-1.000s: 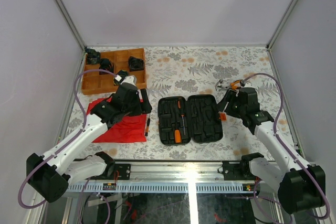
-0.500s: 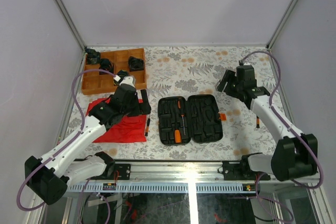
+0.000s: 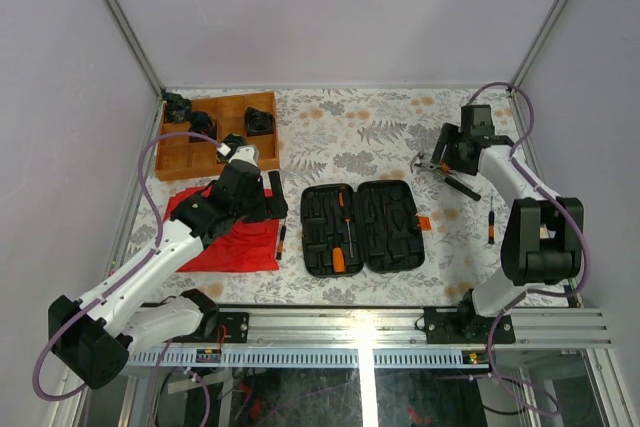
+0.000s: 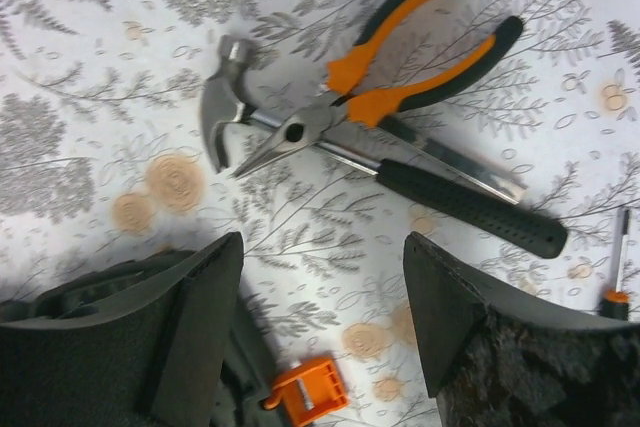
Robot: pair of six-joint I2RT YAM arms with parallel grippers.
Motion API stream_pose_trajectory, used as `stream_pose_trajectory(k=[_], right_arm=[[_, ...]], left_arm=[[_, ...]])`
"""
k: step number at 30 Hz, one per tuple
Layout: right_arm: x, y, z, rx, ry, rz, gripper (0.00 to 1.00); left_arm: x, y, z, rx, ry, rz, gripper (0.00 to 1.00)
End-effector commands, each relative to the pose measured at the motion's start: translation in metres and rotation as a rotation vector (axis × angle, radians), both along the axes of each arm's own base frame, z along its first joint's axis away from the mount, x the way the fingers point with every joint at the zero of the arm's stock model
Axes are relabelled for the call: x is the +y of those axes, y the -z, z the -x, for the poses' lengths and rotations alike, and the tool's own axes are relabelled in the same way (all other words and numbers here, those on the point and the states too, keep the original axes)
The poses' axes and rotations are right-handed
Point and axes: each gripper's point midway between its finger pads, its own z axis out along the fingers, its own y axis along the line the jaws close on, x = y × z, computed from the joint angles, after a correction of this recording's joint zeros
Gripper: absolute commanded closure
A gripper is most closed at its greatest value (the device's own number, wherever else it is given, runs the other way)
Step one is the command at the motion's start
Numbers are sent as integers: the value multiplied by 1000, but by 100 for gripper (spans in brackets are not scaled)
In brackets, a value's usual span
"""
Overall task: Sort the tools into containers
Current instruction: Adjust the hammer at the center of the board.
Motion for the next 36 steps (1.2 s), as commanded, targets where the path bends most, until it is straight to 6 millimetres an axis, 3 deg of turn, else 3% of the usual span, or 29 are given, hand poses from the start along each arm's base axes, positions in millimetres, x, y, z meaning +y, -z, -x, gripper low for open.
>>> stream_pose_trajectory(k=[1, 7, 13, 28, 36], right_arm=[[-21, -1, -7, 29, -46, 67, 28], [-35, 33, -3, 132, -76, 56, 28], [-31, 59, -1, 208, -136, 41, 28], [-46, 58, -11, 170, -134, 131, 28], [-41, 78, -5, 237, -165, 108, 28]], left_arm=[[5, -2, -3, -29, -10, -12, 10], [4, -2, -3, -28, -8, -10, 10], [3, 2, -3, -12, -4, -15, 10], [2, 6, -3, -1, 1, -20, 10], [2, 7, -3, 3, 2, -19, 10]])
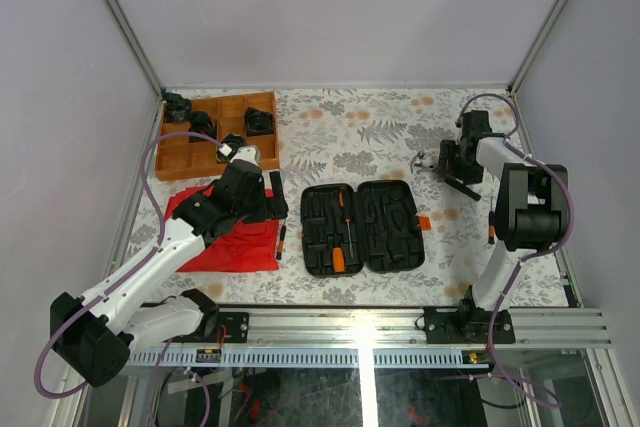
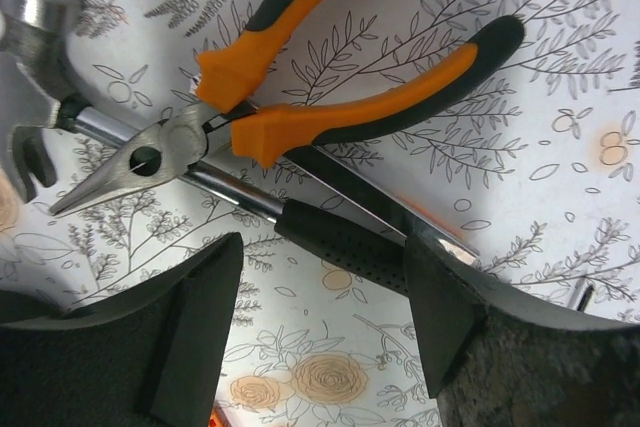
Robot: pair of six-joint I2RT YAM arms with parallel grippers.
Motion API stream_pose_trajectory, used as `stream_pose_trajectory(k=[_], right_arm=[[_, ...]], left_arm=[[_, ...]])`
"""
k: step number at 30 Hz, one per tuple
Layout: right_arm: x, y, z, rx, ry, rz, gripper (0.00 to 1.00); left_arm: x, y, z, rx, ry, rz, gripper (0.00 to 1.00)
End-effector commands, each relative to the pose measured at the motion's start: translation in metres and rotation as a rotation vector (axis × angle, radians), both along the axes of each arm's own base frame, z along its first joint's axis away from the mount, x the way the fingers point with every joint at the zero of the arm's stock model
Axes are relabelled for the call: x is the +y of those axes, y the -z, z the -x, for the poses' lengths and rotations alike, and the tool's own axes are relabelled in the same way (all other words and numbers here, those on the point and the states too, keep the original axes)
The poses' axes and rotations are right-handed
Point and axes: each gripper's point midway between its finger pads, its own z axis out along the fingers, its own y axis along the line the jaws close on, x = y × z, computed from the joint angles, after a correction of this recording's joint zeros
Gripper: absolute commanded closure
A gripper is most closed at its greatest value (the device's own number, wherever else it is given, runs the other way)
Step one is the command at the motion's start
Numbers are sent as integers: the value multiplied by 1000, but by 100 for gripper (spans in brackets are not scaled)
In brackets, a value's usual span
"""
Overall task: Sort the tools into containers
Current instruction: Adjust the hammer at the center of the board.
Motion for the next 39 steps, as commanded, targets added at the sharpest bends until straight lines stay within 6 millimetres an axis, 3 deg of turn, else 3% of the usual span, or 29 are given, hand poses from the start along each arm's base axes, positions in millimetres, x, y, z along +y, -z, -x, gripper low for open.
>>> stream_pose_trajectory(k=[1, 16, 23, 27, 33, 36, 39], right_arm=[[3, 4, -5, 14, -30, -10, 29], [31, 6, 37, 85, -47, -137, 46], [49, -3, 45, 72, -95, -138, 52], [40, -18, 42, 19, -69, -87, 52], [24, -60, 36, -137, -12, -10, 42], [28, -72, 39, -179, -19, -34, 41], [40, -79, 46, -217, -34, -96, 41]], left_arm=[[2, 2, -3, -10, 2, -10, 10], [0, 6, -3, 2, 9, -13, 10], [-1, 7, -3, 6, 12, -12, 10], [0, 6, -3, 2, 10, -11, 10], [-1, 10, -4, 16, 8, -18, 10], [0, 19, -4, 42, -11, -27, 11], [-3, 33, -3, 97, -13, -37, 18]])
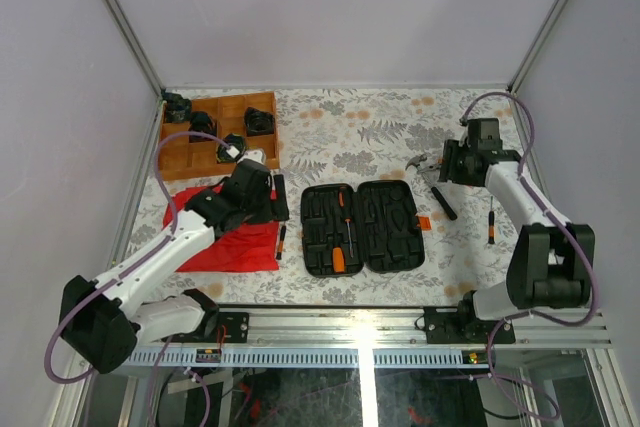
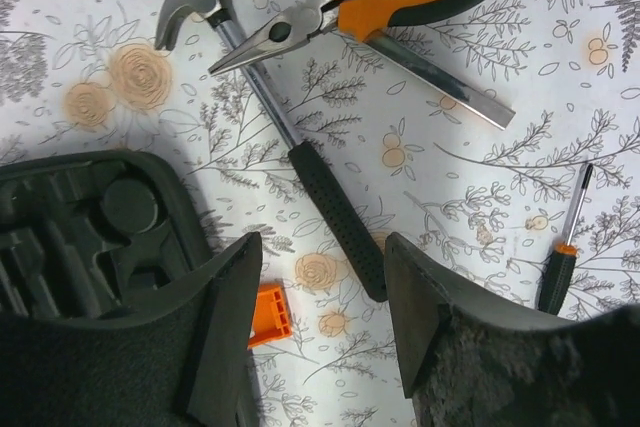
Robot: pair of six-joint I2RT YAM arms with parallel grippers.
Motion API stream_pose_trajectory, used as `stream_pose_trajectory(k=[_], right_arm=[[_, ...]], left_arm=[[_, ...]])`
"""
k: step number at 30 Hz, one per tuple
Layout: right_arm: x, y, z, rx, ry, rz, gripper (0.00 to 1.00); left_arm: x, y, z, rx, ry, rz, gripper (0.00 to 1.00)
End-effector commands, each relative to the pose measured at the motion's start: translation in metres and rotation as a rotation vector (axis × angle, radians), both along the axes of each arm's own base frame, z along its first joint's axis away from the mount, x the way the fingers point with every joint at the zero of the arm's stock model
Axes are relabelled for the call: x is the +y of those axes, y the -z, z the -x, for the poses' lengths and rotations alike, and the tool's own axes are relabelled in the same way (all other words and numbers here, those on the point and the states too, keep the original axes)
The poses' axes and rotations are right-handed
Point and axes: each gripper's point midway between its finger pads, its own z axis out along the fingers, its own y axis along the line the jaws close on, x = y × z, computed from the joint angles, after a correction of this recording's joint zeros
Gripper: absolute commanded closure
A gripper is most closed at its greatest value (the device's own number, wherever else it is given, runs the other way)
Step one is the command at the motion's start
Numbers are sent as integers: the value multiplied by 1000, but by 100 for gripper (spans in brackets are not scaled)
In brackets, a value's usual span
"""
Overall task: Sort the tools into containers
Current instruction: Adjust the hammer at the center of the board, then pick up the screwdriver from the center of the board.
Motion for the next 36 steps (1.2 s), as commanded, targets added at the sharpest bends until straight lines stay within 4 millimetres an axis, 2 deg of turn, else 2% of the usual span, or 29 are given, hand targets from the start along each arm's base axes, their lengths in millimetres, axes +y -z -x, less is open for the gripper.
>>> stream_pose_trajectory(k=[1, 5, 9, 12, 20, 30, 36], right_arm=[[15, -13, 8, -67, -9, -75, 42], [40, -17, 22, -103, -47, -169, 49], [60, -21, 35, -125, -89, -210, 55], [66, -24, 42, -136, -101, -221, 58], [69, -22, 55, -137, -122, -234, 59], [73, -18, 62, -126, -133, -249, 60], [77, -14, 64, -118, -135, -265, 60]], left_arm=[[-3, 21, -2, 62, -8, -13, 22], [-10, 42, 1, 142, 6, -21, 36], [-22, 59, 4, 186, 15, -1, 45], [-26, 70, 6, 196, 8, -28, 49], [-40, 94, 14, 219, 29, -94, 55], [-19, 120, 28, 253, -22, -200, 55], [-20, 132, 35, 276, -3, -220, 55]])
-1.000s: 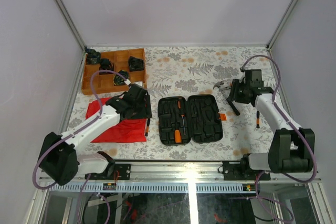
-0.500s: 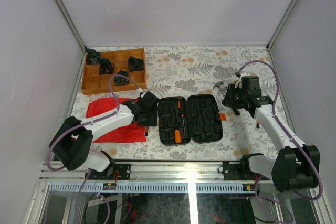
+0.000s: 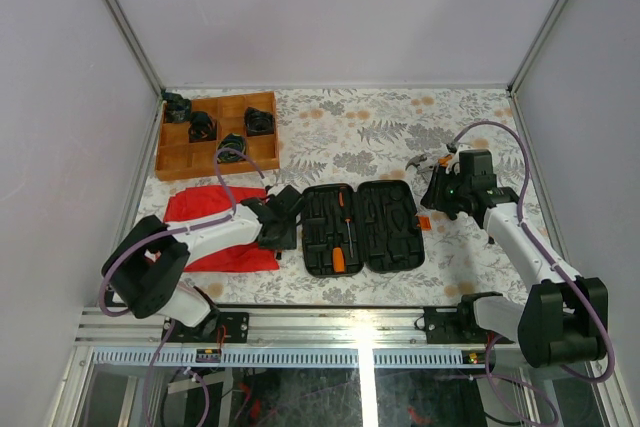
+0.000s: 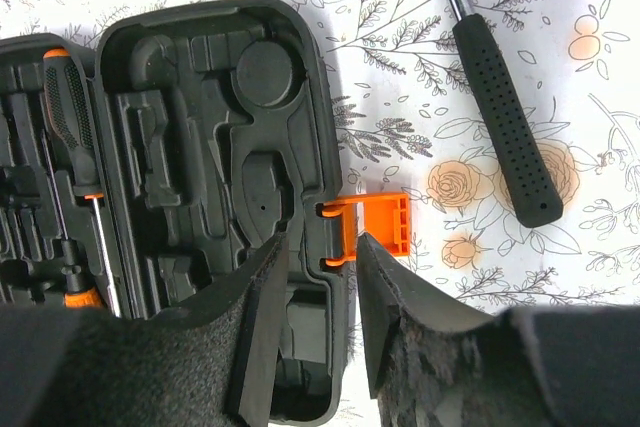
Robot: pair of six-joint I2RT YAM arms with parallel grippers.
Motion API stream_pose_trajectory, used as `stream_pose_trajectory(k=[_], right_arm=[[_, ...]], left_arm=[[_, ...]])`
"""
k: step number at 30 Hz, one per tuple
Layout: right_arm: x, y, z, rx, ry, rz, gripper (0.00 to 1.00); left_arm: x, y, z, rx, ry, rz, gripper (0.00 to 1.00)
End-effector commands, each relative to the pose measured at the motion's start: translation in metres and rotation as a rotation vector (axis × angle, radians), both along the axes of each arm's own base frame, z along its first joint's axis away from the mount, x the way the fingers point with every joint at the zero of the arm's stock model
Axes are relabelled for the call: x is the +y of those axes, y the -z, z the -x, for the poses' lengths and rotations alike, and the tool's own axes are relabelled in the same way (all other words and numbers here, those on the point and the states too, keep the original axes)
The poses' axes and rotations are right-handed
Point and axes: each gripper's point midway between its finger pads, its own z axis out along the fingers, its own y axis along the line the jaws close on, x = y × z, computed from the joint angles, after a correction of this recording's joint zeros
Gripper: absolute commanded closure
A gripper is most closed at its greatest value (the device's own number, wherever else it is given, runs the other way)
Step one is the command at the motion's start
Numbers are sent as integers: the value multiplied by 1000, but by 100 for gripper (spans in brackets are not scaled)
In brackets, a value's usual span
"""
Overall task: Sort the tools into containers
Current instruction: Pick up the screwdriver from the center of the board.
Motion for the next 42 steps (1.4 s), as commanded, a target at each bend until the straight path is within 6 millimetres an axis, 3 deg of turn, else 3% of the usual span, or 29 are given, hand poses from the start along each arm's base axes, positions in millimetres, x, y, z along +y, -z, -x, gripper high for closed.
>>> stream_pose_trajectory(k=[1, 9, 17, 28, 32, 37, 42], right_arm=[[10, -8, -3, -40, -20, -37, 60], [9, -14, -1, -58, -15, -30, 63], [9, -22, 1, -86, -9, -35, 65], [10, -39, 2, -155, -4, -56, 65], [17, -59, 0, -248, -1, -123, 47], [38, -87, 4, -336, -11, -302, 40], [66, -108, 12, -367, -60, -463, 40]], left_arm=[[-1, 11, -1, -19, -4, -23, 56], [-8, 11, 4, -21, 19, -11, 75], [-21, -14, 2, -78, 41, 77, 90], [-32, -70, -3, -226, 45, 249, 100], [-43, -99, 0, -298, 92, 381, 100], [-50, -144, 0, -416, 132, 513, 100], [-53, -174, 3, -503, 169, 600, 100]])
